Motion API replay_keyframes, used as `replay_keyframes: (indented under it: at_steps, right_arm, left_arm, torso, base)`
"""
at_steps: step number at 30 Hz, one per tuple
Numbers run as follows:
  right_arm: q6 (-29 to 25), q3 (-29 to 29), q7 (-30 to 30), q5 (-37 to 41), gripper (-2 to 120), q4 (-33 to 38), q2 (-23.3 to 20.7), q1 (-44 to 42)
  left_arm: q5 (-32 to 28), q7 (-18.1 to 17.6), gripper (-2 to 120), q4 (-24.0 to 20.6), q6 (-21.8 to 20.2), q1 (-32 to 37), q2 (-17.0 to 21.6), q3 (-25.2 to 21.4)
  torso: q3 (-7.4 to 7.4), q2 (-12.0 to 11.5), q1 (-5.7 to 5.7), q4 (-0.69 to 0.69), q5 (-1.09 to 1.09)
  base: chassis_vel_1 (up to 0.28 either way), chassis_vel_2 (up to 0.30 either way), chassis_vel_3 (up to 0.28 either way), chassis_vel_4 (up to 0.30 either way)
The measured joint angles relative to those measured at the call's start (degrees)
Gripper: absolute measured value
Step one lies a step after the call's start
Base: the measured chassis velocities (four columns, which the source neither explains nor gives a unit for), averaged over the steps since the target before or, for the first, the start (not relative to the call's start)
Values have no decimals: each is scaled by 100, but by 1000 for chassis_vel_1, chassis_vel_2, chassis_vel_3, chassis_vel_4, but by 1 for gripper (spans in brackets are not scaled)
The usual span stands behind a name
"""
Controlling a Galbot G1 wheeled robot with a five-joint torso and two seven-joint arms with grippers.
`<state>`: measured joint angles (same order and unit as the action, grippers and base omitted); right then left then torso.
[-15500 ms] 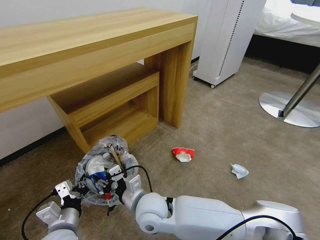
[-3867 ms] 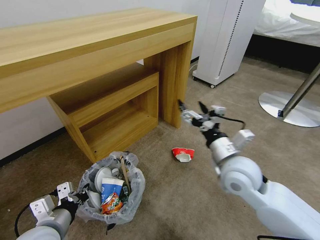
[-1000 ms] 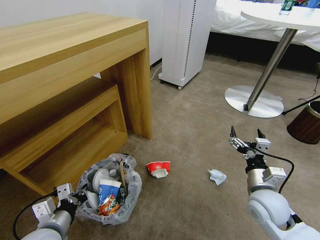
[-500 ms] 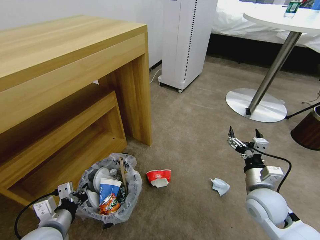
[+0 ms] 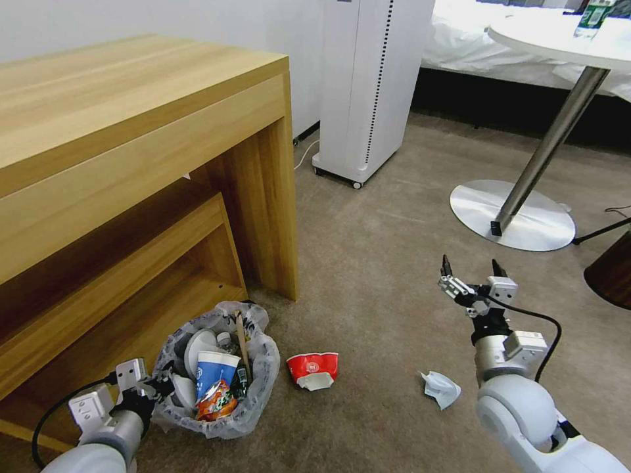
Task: Pick up the trash bin and place the garbage on the floor into it.
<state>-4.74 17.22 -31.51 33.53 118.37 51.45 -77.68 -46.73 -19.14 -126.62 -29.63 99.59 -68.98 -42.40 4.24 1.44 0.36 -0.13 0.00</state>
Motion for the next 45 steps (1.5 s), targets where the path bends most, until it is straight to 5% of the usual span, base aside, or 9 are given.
replay_keyframes:
  at_steps: [4,10,17,20,28,37,45]
  right_arm:
    - [930,-614,-634,1455,100,216,-150,528]
    - [2010,-1180,-1229,2478,100,190,-335,1168]
    - [2311,-1844,-422,2230,100,-180,-1235,1365]
    - [1695,-2438,693,1075,100,-760,-2018,1483]
    - [525,-3388,1961,-621,98,-1633,-2252,2183]
    - [-995,-5266,3022,-1796,95,-3323,-1378,4087]
    - [-1413,-6214,3221,-2068,89,-4000,-785,4651]
  left_arm:
    - [2,1,0,47,3,-44,-43,25]
    - [15,3,0,109,20,-111,-83,34]
    - [-1,-11,0,268,16,-348,-136,137]
    - [8,-21,0,480,3,-591,-169,379]
    - [95,-27,0,580,3,-728,-332,550]
    - [283,-17,0,517,52,-589,-672,490]
    - [416,-3,0,484,122,-507,-893,403]
  torso:
    - [1,0,0,0,0]
    - [1,0,0,2,0]
    - [1,0,0,2,2]
    - [1,0,1,-1,1]
    - [1,0,1,0,1]
    - [1,0,1,3,0]
    - [1,0,1,2,-2]
  base:
    - [0,0,0,0]
    - [0,0,0,0]
    - [0,0,0,0]
    - [0,0,0,0]
    - [0,0,0,0]
    - [0,0,0,0]
    - [0,0,0,0]
